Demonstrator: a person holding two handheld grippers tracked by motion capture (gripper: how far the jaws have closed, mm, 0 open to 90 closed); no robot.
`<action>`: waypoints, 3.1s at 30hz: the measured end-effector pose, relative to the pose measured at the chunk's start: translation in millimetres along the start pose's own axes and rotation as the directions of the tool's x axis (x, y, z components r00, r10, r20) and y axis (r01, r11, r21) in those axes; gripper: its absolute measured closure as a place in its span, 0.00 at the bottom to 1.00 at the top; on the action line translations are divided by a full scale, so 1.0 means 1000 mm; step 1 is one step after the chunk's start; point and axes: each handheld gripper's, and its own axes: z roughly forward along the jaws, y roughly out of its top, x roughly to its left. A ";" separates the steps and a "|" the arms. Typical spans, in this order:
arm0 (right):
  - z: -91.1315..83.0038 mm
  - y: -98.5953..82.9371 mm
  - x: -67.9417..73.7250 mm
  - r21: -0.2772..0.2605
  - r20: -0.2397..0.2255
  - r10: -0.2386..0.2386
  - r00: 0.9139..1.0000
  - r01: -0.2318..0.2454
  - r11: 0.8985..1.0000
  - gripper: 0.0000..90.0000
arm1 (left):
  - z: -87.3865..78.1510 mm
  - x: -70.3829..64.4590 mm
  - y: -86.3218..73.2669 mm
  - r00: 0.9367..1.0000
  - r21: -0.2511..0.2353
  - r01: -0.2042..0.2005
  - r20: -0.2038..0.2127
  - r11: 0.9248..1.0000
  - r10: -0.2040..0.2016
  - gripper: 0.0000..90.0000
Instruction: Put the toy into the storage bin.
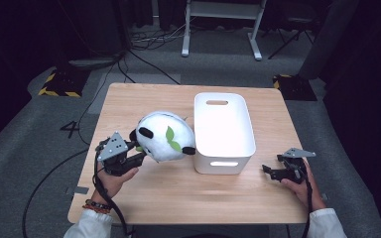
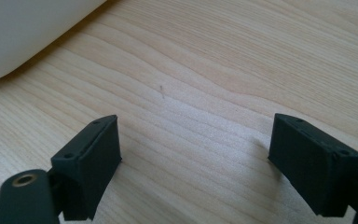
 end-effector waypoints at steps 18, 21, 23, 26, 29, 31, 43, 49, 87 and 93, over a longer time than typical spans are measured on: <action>0.000 0.000 0.000 0.000 0.000 0.000 1.000 0.000 1.000 0.18 | 0.002 -0.001 0.011 1.000 -0.022 -0.016 0.003 1.000 0.016 0.72; 0.000 0.000 0.000 0.000 0.000 0.000 1.000 0.000 1.000 0.18 | 0.004 -0.002 0.013 1.000 -0.026 -0.019 0.005 0.999 0.019 0.72; 0.000 0.000 0.000 0.000 0.000 0.000 1.000 0.000 1.000 0.18 | 0.005 -0.002 0.015 1.000 -0.032 -0.018 0.007 0.999 0.018 0.72; 0.000 0.000 0.000 0.000 0.000 0.000 1.000 0.000 1.000 0.18 | 0.006 -0.002 0.018 1.000 -0.043 -0.022 0.010 0.999 0.022 0.72; 0.000 0.000 0.000 0.000 0.000 0.000 1.000 0.000 1.000 0.18 | 0.007 -0.003 0.021 1.000 -0.048 -0.028 0.013 0.998 0.028 0.72; 0.000 0.000 0.000 0.000 0.000 0.001 1.000 -0.001 1.000 0.18 | 0.007 -0.003 0.022 0.999 -0.050 -0.029 0.015 0.998 0.030 0.72; 0.000 0.000 0.000 0.000 0.000 0.000 1.000 0.000 1.000 0.18 | 0.014 -0.007 0.031 0.999 -0.072 -0.042 0.031 0.997 0.044 0.72; 0.000 0.000 0.000 0.000 0.000 0.000 1.000 0.000 1.000 0.18 | 0.021 -0.008 0.034 0.998 -0.082 -0.040 0.042 0.996 0.044 0.72; 0.000 0.000 0.000 0.000 0.000 0.000 1.000 0.000 1.000 0.18 | 0.036 -0.017 0.055 0.994 -0.163 -0.049 0.086 0.985 0.064 0.72; 0.000 0.000 0.000 0.000 0.000 0.000 1.000 0.000 1.000 0.18 | 0.045 -0.020 0.062 0.992 -0.165 -0.060 0.100 0.984 0.077 0.72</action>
